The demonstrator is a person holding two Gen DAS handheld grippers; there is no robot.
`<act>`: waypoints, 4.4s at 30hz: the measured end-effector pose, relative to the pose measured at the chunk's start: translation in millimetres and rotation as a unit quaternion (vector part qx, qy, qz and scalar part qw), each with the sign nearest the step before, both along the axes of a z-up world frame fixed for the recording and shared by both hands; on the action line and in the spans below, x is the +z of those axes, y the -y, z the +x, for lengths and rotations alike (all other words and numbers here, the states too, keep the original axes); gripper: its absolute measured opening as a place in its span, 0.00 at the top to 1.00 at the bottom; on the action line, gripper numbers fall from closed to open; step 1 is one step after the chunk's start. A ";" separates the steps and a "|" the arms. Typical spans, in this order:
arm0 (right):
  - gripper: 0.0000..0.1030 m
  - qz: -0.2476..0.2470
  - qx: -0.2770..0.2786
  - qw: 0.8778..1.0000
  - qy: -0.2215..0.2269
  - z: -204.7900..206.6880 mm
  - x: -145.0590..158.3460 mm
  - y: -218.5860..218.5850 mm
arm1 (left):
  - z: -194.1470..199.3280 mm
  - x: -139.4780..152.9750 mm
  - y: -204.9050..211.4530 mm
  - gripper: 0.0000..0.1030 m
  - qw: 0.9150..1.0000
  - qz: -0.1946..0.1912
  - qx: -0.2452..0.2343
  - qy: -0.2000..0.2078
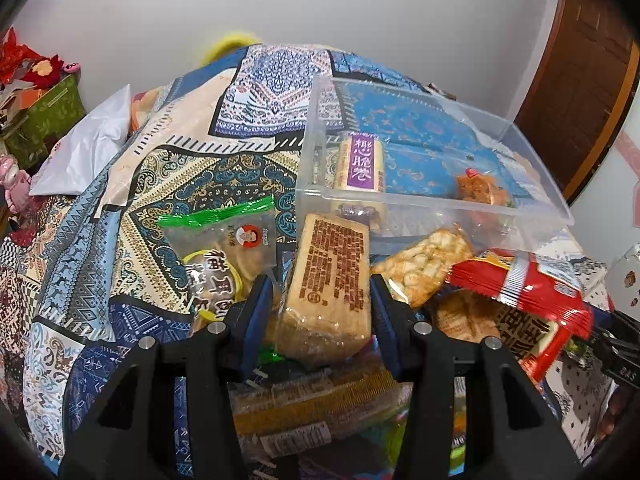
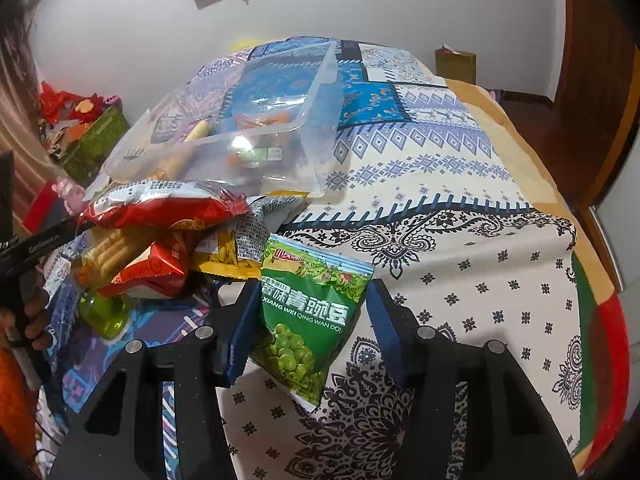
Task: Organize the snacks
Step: 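Grasp the biscuit block with the left gripper while the right grasps the green pea bag, then lower the biscuit block and green pea bag into the clear box, release both, then grasp the cracker zip bag with the left gripper while the right grasps the white-yellow bag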
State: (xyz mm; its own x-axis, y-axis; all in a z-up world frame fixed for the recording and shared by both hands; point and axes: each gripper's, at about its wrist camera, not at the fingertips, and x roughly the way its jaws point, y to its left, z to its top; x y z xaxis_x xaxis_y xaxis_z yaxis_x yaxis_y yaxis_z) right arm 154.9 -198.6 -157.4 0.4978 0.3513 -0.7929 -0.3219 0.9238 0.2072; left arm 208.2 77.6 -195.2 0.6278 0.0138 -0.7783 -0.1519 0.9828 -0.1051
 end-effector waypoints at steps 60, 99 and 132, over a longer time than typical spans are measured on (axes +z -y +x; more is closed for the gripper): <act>0.60 0.006 0.038 0.997 0.071 104.1 44.6 -65.4 | 98.6 39.6 64.6 0.64 0.997 0.007 -0.064 0.039; 0.50 0.003 0.036 0.995 0.091 21.6 75.7 -39.7 | -22.8 93.9 -13.2 0.29 0.996 0.052 -0.016 0.073; 0.42 0.010 0.042 0.999 -0.034 36.2 -8.9 -57.7 | 18.0 -30.1 -66.3 0.28 0.999 -0.018 0.023 -0.044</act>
State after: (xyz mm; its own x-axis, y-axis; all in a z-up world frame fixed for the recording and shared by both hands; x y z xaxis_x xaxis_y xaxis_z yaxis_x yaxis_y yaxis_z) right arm 191.1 -140.8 -166.3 0.4116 0.4049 -0.8165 -0.3825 0.8899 0.2485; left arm 226.2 143.8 -225.3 0.5556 0.0123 -0.8313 -0.2069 0.9705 -0.1239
